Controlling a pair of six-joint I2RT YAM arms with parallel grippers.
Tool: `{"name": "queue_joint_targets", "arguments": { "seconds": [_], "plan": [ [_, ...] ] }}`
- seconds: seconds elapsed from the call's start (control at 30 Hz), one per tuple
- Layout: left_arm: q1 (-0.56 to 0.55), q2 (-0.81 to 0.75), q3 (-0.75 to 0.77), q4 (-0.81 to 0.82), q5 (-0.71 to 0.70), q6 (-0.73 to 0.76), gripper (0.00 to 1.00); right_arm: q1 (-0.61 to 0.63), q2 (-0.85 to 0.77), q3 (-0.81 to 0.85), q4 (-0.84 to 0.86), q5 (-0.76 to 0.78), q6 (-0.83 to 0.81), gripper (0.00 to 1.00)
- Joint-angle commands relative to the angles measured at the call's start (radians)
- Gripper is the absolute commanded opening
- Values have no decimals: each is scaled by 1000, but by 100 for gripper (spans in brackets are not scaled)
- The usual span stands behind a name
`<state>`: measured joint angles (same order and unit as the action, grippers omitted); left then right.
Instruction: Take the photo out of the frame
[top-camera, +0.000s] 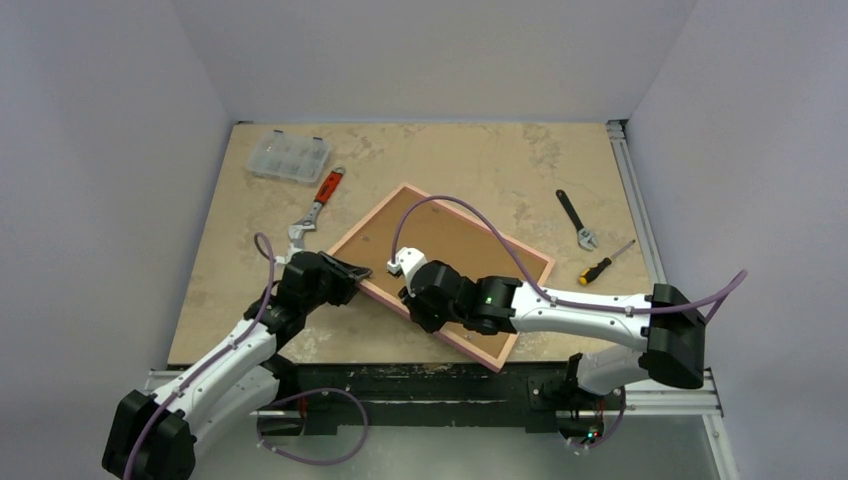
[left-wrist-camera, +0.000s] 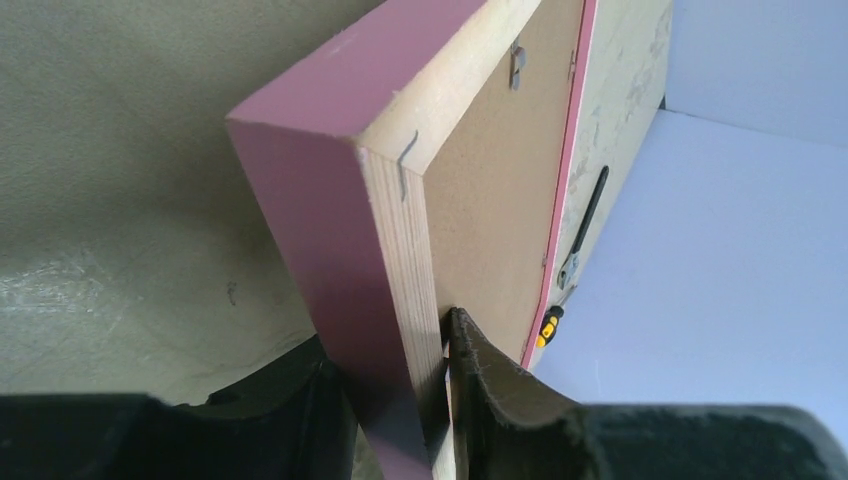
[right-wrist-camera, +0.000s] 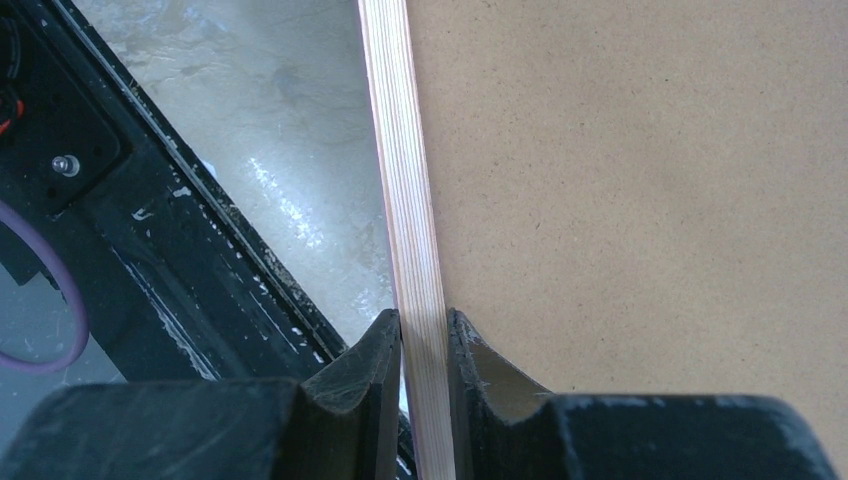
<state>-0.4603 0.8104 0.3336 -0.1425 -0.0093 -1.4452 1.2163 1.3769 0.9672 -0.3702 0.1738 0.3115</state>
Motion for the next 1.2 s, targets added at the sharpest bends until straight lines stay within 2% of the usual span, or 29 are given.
{"name": "queue_joint_targets", "arguments": {
  "seconds": [0.0,0.1,0.17,0.27,0.43,0.57,0.77,0.83,0.9,0.93,1.07,1.1,1.13,1.17],
  "plan": [
    [-8,-16,105,-113,-12,78,9,5,66,119,-48,111,35,12],
    [-7,-15,179,-252,-25,87,0,45,121,210,-170,247,58,47],
    [-8,-5,224,-337,-25,71,0,76,152,268,-236,334,69,59],
    [-7,25,291,-423,-14,57,0,122,225,376,-347,463,90,70],
    [-7,95,398,-527,5,54,0,189,403,561,-601,728,169,77],
    [-4,140,422,-562,58,43,0,212,496,646,-734,869,199,77],
    [4,160,420,-572,80,40,0,213,516,642,-786,902,209,71],
    [8,161,420,-576,80,39,0,212,516,632,-794,902,209,62],
    [11,159,421,-581,79,38,0,213,521,631,-802,906,207,43],
    [11,159,421,-583,78,36,0,213,526,633,-811,909,207,40],
    [16,164,421,-581,84,33,0,213,545,653,-848,921,209,38],
    [19,165,421,-583,87,34,5,213,545,654,-850,921,209,35],
    [21,166,421,-584,87,36,15,212,543,653,-852,922,208,28],
    [22,166,421,-585,88,42,26,212,541,653,-854,926,209,17]
  ]
}}
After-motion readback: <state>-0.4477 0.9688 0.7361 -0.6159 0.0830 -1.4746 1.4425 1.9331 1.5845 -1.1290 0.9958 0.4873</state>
